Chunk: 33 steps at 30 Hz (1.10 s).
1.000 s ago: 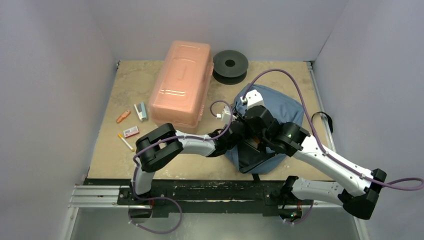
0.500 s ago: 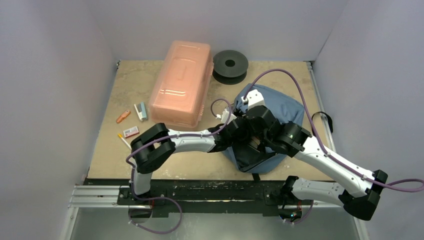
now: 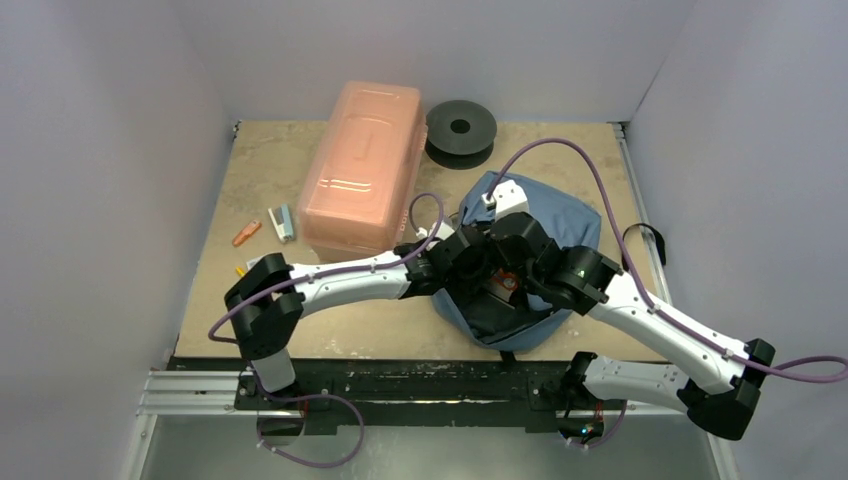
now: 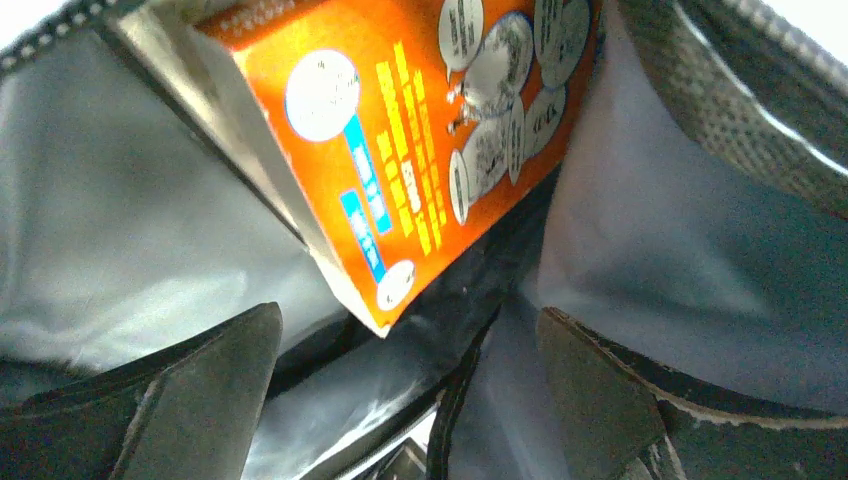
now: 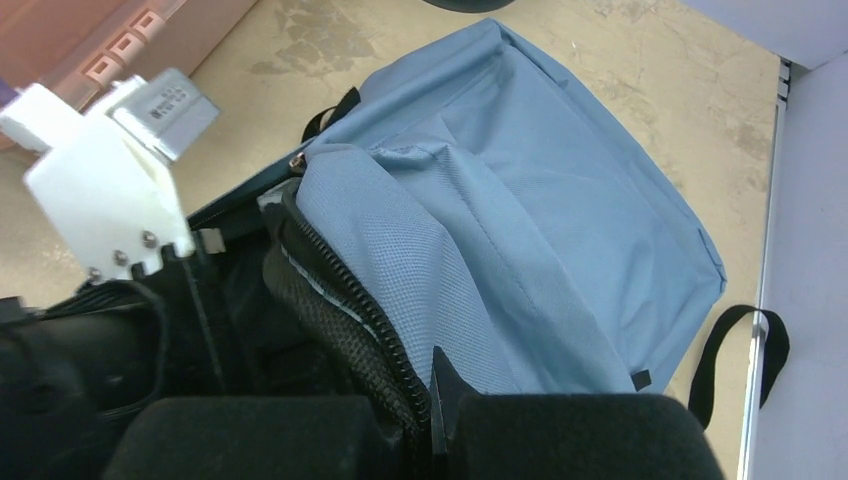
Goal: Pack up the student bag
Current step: Place the book in the student bag, then zip the student bag at the center of the board.
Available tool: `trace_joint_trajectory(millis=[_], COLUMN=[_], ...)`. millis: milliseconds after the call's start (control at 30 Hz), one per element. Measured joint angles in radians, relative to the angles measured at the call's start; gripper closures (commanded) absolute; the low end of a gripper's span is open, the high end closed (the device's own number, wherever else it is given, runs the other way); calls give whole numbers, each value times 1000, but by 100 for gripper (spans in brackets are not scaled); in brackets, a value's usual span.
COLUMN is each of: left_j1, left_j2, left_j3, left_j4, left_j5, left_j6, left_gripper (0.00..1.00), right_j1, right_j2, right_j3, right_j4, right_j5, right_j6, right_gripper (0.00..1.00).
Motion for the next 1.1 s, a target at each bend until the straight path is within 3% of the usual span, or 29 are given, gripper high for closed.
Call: trace_joint_trajectory(millis=[233,367,567,700,800,1000,1033,1067,1100], left_j1=[2,2,-2,-19,-25,-24,-23,-23,-23], left_j2=[-89,-213,-316,-449,-621,-904,-922,-928,-926], left_j3=[24,-49,-78,-216,-368,-576,-597,-611,-622], left_j4=[-178,-208,-212,-164,-148,-132,-125,-116,-108], left_j5=[65,85,97,56,24,-90,-103,-110,-117], left_j6=[36,101,345,520,642,757,765,772,780], left_gripper=[0,0,14,22,24,26,26,26,27], right_j1=[-1,-1,-1,-1,-1,-2,-2,-5,-8], right_j2=[9,17,18,16,7,-30,-28,-21,-10], right_j3=[-5,-21,-47,-64,-88,-179,-200,-226,-249], right_j4=[-4,-2,17,27,33,114,140,177,212], right_j5=[-1,-9,-42,-105,-165,-409,-469,-544,-623], right_j6=[29,47,80,114,137,159,160,161,182], right_gripper=[100,100,96,89,77,77,35,23,19])
